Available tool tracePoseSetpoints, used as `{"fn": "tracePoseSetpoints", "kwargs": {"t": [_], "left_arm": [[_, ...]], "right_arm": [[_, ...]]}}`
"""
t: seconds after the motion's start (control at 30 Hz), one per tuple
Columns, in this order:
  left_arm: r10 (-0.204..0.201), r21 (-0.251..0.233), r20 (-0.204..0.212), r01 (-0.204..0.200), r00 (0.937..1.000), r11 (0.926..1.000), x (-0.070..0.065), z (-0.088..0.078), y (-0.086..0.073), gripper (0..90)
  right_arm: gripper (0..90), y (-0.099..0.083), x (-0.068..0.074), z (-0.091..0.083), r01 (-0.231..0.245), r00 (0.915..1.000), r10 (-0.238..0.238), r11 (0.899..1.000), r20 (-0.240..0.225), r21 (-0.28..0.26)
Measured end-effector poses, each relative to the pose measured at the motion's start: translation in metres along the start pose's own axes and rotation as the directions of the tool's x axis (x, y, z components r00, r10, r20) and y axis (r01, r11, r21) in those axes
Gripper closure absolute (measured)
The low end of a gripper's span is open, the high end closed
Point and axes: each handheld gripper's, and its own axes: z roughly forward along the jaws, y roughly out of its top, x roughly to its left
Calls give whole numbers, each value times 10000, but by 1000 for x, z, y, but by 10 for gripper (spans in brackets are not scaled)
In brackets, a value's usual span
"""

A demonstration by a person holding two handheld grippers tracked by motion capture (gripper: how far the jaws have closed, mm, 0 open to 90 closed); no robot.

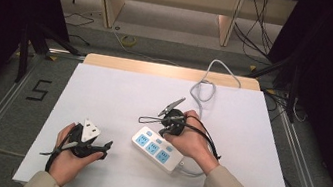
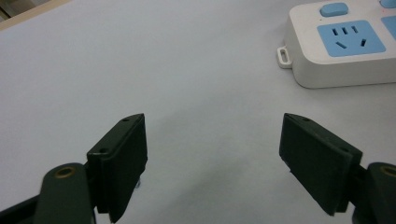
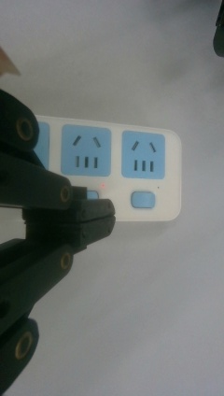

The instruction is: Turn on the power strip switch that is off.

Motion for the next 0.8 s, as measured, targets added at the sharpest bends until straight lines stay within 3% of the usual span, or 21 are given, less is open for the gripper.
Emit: {"fn": "tracePoseSetpoints", "kwargs": {"t": [0.8], "left_arm": [[19, -10, 9, -19, 10000, 10000, 0, 0, 0, 235]], "right_arm": [[900, 14, 0, 14, 67, 10000, -66, 9998, -59, 178]]}}
